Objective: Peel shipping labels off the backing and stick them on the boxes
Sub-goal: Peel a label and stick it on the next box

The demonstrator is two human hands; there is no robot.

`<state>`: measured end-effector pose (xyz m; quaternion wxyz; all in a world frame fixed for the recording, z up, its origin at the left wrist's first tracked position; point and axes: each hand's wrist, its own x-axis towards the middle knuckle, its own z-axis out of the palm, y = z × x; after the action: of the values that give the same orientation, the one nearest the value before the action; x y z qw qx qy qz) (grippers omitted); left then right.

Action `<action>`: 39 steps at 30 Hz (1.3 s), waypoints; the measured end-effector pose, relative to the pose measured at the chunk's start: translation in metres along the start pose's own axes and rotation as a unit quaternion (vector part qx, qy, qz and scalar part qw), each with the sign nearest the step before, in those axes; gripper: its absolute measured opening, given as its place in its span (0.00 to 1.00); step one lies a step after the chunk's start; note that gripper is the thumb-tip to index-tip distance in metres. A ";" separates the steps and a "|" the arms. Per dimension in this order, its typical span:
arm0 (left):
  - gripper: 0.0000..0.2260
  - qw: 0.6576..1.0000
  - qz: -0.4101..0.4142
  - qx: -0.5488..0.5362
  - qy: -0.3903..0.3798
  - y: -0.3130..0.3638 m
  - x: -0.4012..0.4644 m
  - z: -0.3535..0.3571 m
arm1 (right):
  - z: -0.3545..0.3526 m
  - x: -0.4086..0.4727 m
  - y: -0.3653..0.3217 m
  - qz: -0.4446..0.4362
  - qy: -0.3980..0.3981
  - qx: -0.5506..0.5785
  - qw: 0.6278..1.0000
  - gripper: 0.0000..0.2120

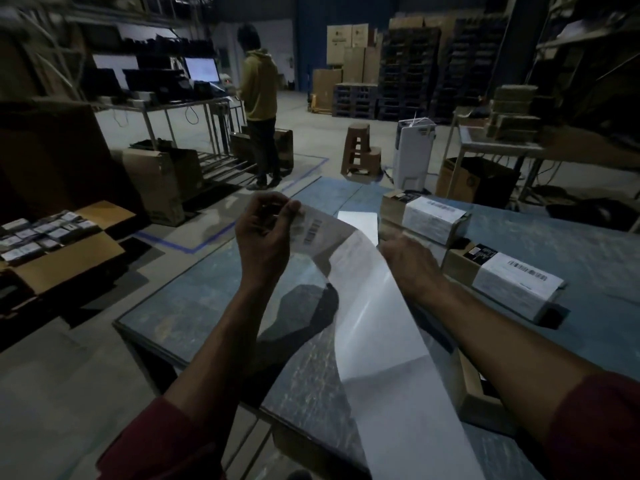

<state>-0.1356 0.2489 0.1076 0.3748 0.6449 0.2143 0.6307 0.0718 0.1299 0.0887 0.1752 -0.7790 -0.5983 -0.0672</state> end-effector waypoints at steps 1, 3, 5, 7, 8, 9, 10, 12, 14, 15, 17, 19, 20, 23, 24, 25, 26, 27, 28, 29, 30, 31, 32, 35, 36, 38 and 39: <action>0.05 1.000 0.017 0.016 0.014 0.003 0.008 -0.005 | 0.002 0.001 0.001 -0.006 -0.001 -0.028 1.000 0.08; 0.05 0.997 0.050 0.045 0.033 0.011 0.026 -0.015 | 0.009 0.006 0.007 -0.005 -0.002 -0.065 0.998 0.10; 0.04 0.993 0.078 0.079 0.040 0.020 0.043 -0.026 | 0.010 0.008 0.009 0.000 -0.020 -0.069 0.997 0.13; 0.04 0.988 0.092 0.114 0.050 0.029 0.059 -0.036 | 0.008 0.008 0.007 0.007 -0.033 -0.064 0.997 0.16; 0.04 0.987 0.091 0.124 0.057 0.033 0.066 -0.041 | 0.007 0.006 0.005 0.012 -0.041 -0.062 0.997 0.16; 0.04 0.986 0.085 0.128 0.064 0.036 0.072 -0.045 | 0.008 0.005 0.005 0.021 -0.047 -0.054 0.997 0.14; 0.04 0.986 0.080 0.131 0.071 0.040 0.077 -0.049 | 0.009 0.004 0.004 0.034 -0.051 -0.047 0.997 0.11; 0.05 0.984 0.077 0.141 0.074 0.047 0.085 -0.055 | 0.010 0.003 0.005 0.046 -0.070 -0.032 0.996 0.07; 0.05 0.983 0.074 0.157 0.061 0.053 0.089 -0.059 | 0.009 0.001 0.006 0.038 -0.089 -0.008 0.995 0.10; 0.05 0.983 0.072 0.163 0.049 0.057 0.088 -0.058 | 0.007 0.000 0.006 0.034 -0.097 0.004 0.995 0.11; 0.05 0.983 0.064 0.173 0.021 0.065 0.082 -0.054 | 0.001 -0.002 0.007 0.024 -0.095 0.011 0.995 0.13; 0.06 0.983 0.051 0.176 -0.009 0.074 0.073 -0.045 | -0.003 -0.002 0.010 0.031 -0.065 0.048 0.996 0.18; 0.05 0.984 0.046 0.173 -0.026 0.078 0.068 -0.040 | -0.008 -0.002 0.012 0.045 -0.037 0.081 0.995 0.20; 0.04 0.984 0.028 0.146 -0.102 0.094 0.052 -0.019 | -0.047 -0.005 0.010 0.045 0.055 0.165 0.984 0.13; 0.04 0.982 0.021 0.135 -0.132 0.099 0.045 -0.011 | -0.066 -0.008 0.006 0.044 0.071 0.198 0.977 0.09; 0.04 0.980 0.010 0.123 -0.158 0.106 0.039 -0.002 | -0.089 -0.013 0.001 0.038 0.083 0.242 0.966 0.07; 0.04 0.978 -0.002 0.107 -0.179 0.114 0.032 0.007 | -0.110 -0.024 -0.004 0.042 0.084 0.300 0.949 0.05; 0.04 0.976 -0.014 0.090 -0.197 0.122 0.024 0.016 | -0.129 -0.039 -0.009 0.050 0.078 0.361 0.928 0.06; 0.04 0.974 -0.024 0.074 -0.214 0.131 0.016 0.025 | -0.144 -0.056 -0.012 0.060 0.066 0.408 0.909 0.10; 0.04 0.970 -0.032 0.062 -0.233 0.138 0.008 0.033 | -0.156 -0.074 -0.015 0.068 0.057 0.436 0.895 0.14; 0.04 0.965 -0.039 0.050 -0.254 0.145 0.000 0.041 | -0.163 -0.092 -0.016 0.076 0.051 0.448 0.889 0.18; 0.05 0.959 -0.043 0.040 -0.276 0.151 -0.008 0.049 | -0.167 -0.109 -0.016 0.082 0.047 0.457 0.884 0.20; 0.06 0.953 -0.044 0.031 -0.297 0.156 -0.016 0.058 | -0.169 -0.126 -0.015 0.089 0.043 0.465 0.880 0.18; 0.05 0.929 -0.033 0.013 -0.370 0.162 -0.037 0.081 | -0.169 -0.164 -0.006 0.118 0.055 0.461 0.878 0.08; 0.05 0.920 -0.028 0.010 -0.392 0.165 -0.044 0.087 | -0.169 -0.174 -0.002 0.124 0.061 0.461 0.876 0.08; 0.05 0.906 -0.022 0.015 -0.423 0.170 -0.056 0.098 | -0.169 -0.192 0.002 0.133 0.073 0.465 0.872 0.10; 0.05 0.902 -0.018 0.019 -0.432 0.173 -0.060 0.103 | -0.170 -0.201 0.005 0.140 0.075 0.467 0.870 0.11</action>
<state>-0.0758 0.0732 0.2063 0.4298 0.8569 0.0553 0.2793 0.0389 -0.1138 0.1828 0.5708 -0.6742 -0.4297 0.1872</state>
